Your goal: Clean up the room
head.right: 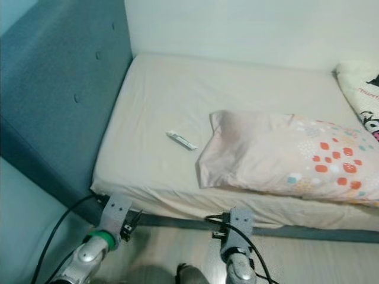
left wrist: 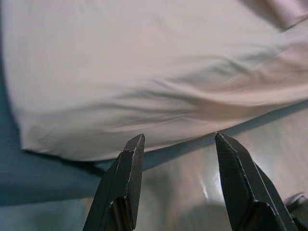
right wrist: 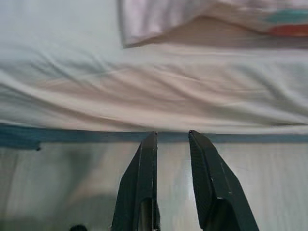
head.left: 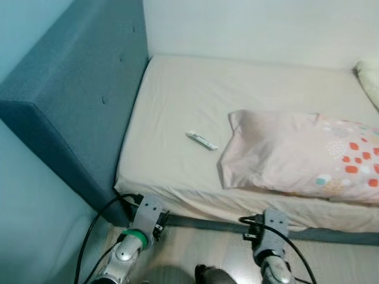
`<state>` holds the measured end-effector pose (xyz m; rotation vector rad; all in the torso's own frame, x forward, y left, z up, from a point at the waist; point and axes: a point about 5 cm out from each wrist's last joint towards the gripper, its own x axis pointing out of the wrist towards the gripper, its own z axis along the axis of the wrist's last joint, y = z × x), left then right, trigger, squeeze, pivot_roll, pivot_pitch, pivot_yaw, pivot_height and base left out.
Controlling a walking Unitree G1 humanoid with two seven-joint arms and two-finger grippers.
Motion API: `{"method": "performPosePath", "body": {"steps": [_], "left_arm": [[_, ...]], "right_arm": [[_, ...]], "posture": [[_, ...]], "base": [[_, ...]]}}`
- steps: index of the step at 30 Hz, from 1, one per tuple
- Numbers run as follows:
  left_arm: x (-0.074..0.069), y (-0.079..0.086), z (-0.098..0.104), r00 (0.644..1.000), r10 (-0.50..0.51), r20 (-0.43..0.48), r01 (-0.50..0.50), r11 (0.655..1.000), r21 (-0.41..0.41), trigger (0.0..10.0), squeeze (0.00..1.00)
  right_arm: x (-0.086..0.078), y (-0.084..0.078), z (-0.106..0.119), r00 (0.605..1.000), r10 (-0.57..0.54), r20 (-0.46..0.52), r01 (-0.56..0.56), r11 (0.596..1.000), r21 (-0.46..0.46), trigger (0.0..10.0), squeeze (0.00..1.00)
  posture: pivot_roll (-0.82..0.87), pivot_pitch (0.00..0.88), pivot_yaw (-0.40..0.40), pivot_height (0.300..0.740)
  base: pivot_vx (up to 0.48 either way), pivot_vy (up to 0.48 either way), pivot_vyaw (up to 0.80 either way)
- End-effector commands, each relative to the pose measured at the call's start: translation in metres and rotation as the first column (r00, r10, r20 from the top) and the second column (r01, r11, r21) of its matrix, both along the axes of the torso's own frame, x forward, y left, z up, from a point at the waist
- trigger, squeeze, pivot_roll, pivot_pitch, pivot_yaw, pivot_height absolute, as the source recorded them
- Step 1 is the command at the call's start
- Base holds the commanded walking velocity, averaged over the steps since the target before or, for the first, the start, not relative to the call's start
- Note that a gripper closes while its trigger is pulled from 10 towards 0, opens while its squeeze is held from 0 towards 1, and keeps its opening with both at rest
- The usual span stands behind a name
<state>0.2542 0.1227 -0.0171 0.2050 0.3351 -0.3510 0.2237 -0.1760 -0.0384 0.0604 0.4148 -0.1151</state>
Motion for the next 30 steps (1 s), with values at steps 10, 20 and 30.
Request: {"method": "performPosePath", "body": {"steps": [10, 20, 30], "left_arm": [[-0.0051, -0.0039, -0.0020, 1.000, -0.013, -0.009, 0.013, 0.998, -0.057, 10.0, 0.00], [-0.0042, -0.0063, -0.0001, 1.000, -0.027, 0.000, 0.027, 0.997, -0.073, 10.0, 0.00], [-0.0052, -0.0067, -0.0006, 0.999, -0.035, -0.002, 0.035, 0.996, -0.077, 10.0, 0.00]], "right_arm": [[-0.0042, -0.0041, -0.0020, 1.000, -0.010, -0.007, 0.010, 1.000, -0.006, 10.0, 0.00], [-0.0028, -0.0040, -0.0005, 1.000, 0.001, 0.002, -0.001, 1.000, -0.009, 10.0, 0.00], [-0.0033, 0.0003, -0.0009, 1.000, 0.028, 0.005, -0.028, 0.999, 0.016, 10.0, 0.00]], "posture": [[0.01, 0.107, 0.061, 0.740], [0.00, 0.098, 0.060, 0.740], [0.00, 0.095, 0.059, 0.740]], "base": [[0.000, 0.000, 0.00], [0.328, 0.000, 0.00], [0.355, 0.000, -0.32]]}}
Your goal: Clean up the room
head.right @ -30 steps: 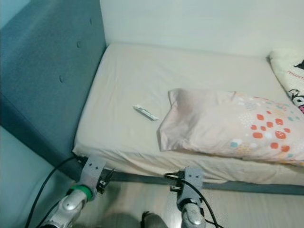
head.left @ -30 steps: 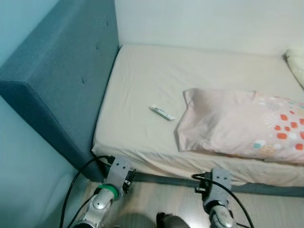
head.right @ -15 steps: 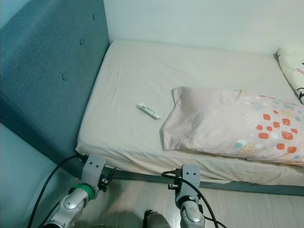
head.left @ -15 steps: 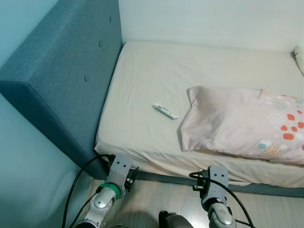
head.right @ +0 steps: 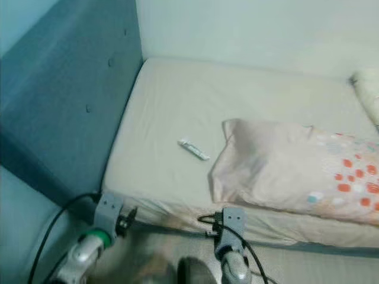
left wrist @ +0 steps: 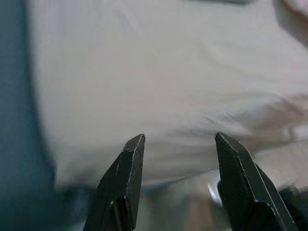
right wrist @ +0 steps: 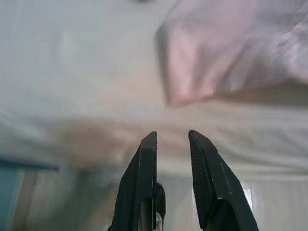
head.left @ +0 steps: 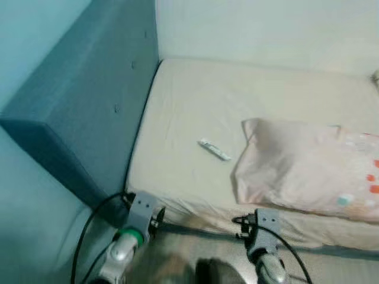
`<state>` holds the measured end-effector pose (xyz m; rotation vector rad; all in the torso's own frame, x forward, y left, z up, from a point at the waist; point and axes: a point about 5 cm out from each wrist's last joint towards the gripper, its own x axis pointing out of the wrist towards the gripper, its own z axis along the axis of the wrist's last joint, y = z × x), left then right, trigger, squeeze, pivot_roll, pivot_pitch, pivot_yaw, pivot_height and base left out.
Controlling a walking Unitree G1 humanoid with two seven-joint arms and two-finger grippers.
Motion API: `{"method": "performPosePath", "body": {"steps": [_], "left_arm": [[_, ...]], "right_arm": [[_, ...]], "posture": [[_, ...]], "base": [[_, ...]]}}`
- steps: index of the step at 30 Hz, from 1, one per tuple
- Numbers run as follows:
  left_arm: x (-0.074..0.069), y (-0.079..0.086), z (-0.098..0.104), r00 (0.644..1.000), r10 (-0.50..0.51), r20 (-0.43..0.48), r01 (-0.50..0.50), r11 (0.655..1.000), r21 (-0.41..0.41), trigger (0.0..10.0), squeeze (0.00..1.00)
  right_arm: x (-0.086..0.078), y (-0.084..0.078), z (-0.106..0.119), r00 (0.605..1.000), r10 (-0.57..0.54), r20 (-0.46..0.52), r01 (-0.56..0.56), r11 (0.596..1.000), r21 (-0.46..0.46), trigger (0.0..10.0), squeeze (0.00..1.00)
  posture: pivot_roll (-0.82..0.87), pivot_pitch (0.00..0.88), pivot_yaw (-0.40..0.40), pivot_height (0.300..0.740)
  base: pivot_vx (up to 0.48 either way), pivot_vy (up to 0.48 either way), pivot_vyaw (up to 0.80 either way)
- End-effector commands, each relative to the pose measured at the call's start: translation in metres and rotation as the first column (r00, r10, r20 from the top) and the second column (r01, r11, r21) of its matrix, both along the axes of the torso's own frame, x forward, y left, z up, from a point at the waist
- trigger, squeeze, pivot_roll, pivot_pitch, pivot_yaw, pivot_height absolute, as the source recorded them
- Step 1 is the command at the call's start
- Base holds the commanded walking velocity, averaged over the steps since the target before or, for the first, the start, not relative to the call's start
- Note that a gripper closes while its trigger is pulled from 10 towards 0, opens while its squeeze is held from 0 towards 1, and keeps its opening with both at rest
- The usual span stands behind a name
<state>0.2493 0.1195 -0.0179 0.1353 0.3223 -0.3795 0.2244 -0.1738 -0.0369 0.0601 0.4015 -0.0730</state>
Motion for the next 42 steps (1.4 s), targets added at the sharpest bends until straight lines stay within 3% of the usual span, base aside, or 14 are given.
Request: {"method": "performPosePath", "body": {"steps": [1, 16, 34, 42], "left_arm": [[-0.0005, -0.0034, 0.0001, 1.000, -0.020, 0.000, 0.020, 1.000, -0.004, 10.0, 0.00], [-0.0086, -0.0065, -0.0038, 0.994, -0.106, 0.002, 0.106, 0.994, 0.030, 10.0, 0.00], [-0.0081, -0.0080, -0.0031, 0.993, -0.117, -0.007, 0.117, 0.993, -0.002, 10.0, 0.00], [-0.0101, -0.0082, -0.0046, 0.993, -0.115, -0.015, 0.115, 0.993, -0.002, 10.0, 0.00]], "right_arm": [[-0.0041, -0.0012, -0.0023, 1.000, -0.001, -0.008, 0.001, 1.000, 0.002, 10.0, 0.00], [-0.0089, 0.0014, -0.0059, 1.000, -0.002, -0.026, 0.003, 1.000, 0.014, 10.0, 0.00], [-0.0103, 0.0009, -0.0059, 1.000, -0.012, -0.023, 0.013, 1.000, 0.016, 10.0, 0.00], [-0.0095, -0.0006, -0.0049, 1.000, -0.013, -0.019, 0.014, 1.000, 0.012, 10.0, 0.00]], "posture": [[0.00, 0.095, 0.060, 0.740], [0.00, 0.089, 0.064, 0.740], [0.00, 0.094, 0.067, 0.740], [-0.01, 0.098, 0.065, 0.740]], "base": [[0.349, 0.000, -0.77], [0.044, 0.000, 0.00], [0.000, 0.000, 0.00], [0.000, -0.300, 0.00]]}}
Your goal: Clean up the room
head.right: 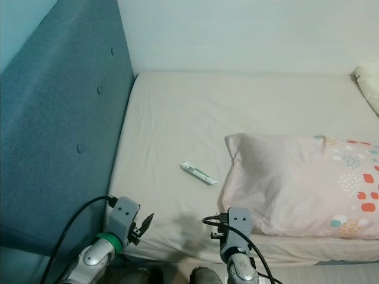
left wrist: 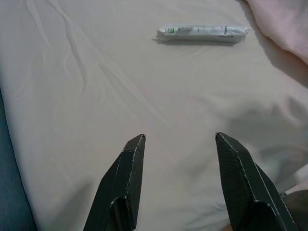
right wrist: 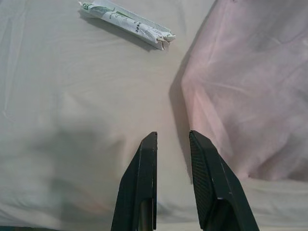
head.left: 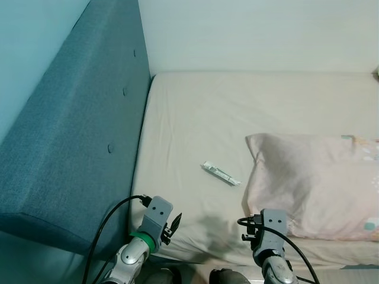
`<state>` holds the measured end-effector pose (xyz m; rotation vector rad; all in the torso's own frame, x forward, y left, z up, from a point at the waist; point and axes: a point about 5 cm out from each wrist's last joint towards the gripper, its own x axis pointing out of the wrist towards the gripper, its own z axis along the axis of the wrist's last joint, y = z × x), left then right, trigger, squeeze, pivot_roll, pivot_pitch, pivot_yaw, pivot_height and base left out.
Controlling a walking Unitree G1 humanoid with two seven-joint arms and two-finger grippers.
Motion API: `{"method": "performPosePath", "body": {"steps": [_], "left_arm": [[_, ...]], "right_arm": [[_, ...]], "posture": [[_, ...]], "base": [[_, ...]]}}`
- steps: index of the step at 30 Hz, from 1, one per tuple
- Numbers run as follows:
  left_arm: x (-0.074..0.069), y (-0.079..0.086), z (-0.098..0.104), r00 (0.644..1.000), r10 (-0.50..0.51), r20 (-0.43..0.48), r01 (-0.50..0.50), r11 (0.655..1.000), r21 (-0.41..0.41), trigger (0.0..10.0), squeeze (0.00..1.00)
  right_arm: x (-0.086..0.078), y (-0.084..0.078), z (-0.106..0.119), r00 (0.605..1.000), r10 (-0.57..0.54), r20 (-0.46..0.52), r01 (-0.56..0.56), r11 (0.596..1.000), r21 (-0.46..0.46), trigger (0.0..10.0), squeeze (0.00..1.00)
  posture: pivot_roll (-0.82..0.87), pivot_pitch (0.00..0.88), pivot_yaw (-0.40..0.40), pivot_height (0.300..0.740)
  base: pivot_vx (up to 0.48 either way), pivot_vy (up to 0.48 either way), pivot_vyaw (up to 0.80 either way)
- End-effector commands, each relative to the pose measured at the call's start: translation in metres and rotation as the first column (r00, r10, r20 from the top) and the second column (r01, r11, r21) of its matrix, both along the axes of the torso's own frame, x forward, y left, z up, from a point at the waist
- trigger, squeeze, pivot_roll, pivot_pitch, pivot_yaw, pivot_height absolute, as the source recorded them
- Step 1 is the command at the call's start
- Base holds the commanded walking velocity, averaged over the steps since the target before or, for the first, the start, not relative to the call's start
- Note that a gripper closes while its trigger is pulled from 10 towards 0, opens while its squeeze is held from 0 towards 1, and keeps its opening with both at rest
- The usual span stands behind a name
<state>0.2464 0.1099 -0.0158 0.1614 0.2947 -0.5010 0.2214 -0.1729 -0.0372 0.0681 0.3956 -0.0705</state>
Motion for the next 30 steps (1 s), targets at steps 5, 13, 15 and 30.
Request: {"method": "performPosePath", "body": {"steps": [5, 13, 15, 30], "left_arm": [[-0.005, 0.004, -0.007, 0.998, 0.045, -0.045, -0.045, 0.999, 0.002, 10.0, 0.00], [-0.002, 0.007, -0.005, 0.997, 0.071, -0.040, -0.071, 0.997, -0.005, 10.0, 0.00], [-0.002, 0.008, -0.006, 0.996, 0.079, -0.050, -0.079, 0.997, -0.001, 10.0, 0.00], [-0.004, 0.007, -0.009, 0.991, 0.100, -0.087, -0.103, 0.994, -0.027, 10.0, 0.00]], "right_arm": [[-0.003, -0.001, -0.002, 1.000, -0.012, -0.010, 0.012, 1.000, 0.000, 10.0, 0.00], [0.009, 0.000, 0.007, 1.000, -0.002, 0.024, 0.001, 1.000, 0.009, 10.0, 0.00], [0.010, 0.001, 0.007, 1.000, 0.001, 0.023, -0.001, 1.000, 0.008, 10.0, 0.00], [0.008, 0.000, 0.005, 1.000, -0.005, 0.012, 0.005, 1.000, 0.005, 10.0, 0.00]], "posture": [[-0.01, 0.100, 0.064, 0.740], [-0.01, 0.101, 0.063, 0.740], [0.00, 0.102, 0.060, 0.740], [0.00, 0.104, 0.061, 0.740]], "base": [[0.000, 0.000, 0.00], [0.000, 0.000, 0.00], [0.000, 0.000, 0.00], [0.000, -0.224, 0.00]]}}
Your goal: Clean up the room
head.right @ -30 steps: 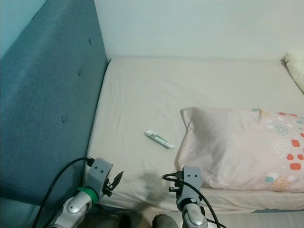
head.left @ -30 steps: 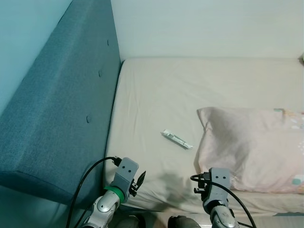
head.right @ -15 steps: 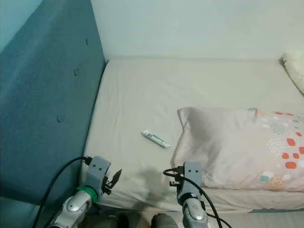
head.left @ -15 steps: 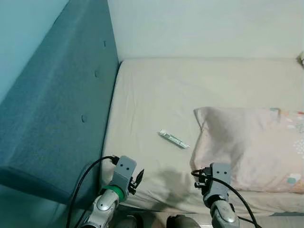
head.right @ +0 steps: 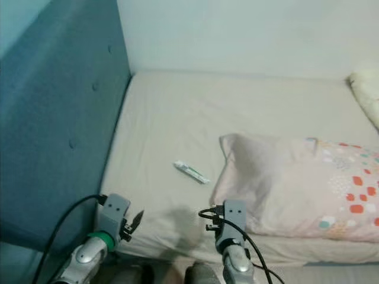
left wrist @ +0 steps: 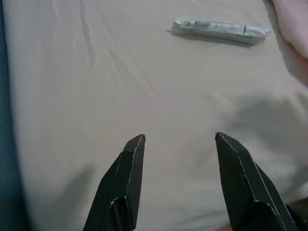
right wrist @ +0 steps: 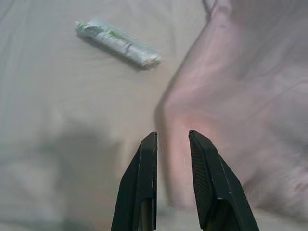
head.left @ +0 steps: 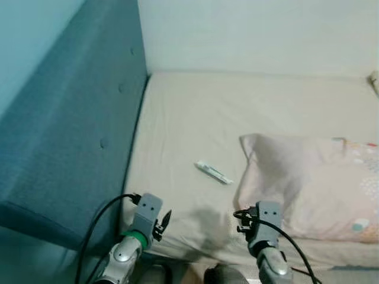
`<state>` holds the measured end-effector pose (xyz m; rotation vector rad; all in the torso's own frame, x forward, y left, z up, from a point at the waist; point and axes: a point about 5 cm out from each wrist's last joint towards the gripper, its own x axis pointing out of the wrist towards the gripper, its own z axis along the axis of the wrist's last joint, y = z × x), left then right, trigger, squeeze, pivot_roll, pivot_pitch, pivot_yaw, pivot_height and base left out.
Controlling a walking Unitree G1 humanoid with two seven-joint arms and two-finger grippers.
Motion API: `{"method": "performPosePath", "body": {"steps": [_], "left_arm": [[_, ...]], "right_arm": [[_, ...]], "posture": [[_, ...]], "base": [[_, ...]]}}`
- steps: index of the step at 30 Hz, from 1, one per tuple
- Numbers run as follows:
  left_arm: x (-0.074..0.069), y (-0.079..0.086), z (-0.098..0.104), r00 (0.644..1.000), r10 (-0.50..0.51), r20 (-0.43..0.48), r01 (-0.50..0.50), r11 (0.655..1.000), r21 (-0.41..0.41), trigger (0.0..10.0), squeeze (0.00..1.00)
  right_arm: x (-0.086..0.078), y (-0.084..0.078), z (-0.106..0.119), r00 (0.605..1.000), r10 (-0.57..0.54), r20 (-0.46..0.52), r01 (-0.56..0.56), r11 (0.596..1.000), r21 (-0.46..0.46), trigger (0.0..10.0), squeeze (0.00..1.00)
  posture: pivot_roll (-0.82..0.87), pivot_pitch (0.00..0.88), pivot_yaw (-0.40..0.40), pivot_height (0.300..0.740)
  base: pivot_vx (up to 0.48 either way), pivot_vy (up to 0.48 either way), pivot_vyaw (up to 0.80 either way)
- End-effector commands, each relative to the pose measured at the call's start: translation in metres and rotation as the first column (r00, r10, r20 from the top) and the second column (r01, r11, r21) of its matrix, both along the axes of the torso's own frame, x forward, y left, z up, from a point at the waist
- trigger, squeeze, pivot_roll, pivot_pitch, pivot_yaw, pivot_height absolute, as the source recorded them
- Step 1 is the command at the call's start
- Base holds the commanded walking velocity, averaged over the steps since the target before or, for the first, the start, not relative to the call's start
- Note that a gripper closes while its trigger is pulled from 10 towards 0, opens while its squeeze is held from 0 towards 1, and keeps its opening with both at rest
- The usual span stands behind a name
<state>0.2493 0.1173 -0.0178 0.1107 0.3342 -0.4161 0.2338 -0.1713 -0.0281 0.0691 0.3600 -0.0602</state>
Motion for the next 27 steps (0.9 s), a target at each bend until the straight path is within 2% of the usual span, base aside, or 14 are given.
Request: {"method": "performPosePath", "body": {"steps": [1, 18, 22, 27], "left_arm": [[-0.006, 0.000, -0.007, 0.999, 0.017, -0.051, -0.017, 1.000, -0.009, 10.0, 0.00], [-0.002, 0.005, -0.006, 0.997, 0.058, -0.058, -0.058, 0.998, -0.007, 10.0, 0.00], [-0.001, 0.005, -0.005, 0.996, 0.062, -0.057, -0.062, 0.998, -0.006, 10.0, 0.00], [-0.001, 0.006, -0.005, 0.997, 0.060, -0.054, -0.060, 0.998, -0.002, 10.0, 0.00]], "right_arm": [[-0.004, -0.002, -0.004, 1.000, -0.014, -0.024, 0.014, 1.000, 0.005, 10.0, 0.00], [0.005, 0.002, 0.002, 1.000, -0.013, -0.010, 0.013, 0.999, 0.030, 10.0, 0.00], [0.016, 0.004, 0.011, 0.999, -0.013, 0.032, 0.012, 0.999, 0.042, 10.0, 0.00], [0.018, 0.003, 0.012, 0.999, -0.015, 0.037, 0.013, 0.999, 0.040, 10.0, 0.00]], "posture": [[0.00, 0.105, 0.062, 0.740], [0.01, 0.121, 0.054, 0.740], [0.01, 0.124, 0.056, 0.720], [0.01, 0.126, 0.058, 0.705]], "base": [[0.000, 0.000, 0.00], [0.000, 0.000, 0.00], [0.000, 0.000, 0.00], [0.000, 0.000, 0.00]]}}
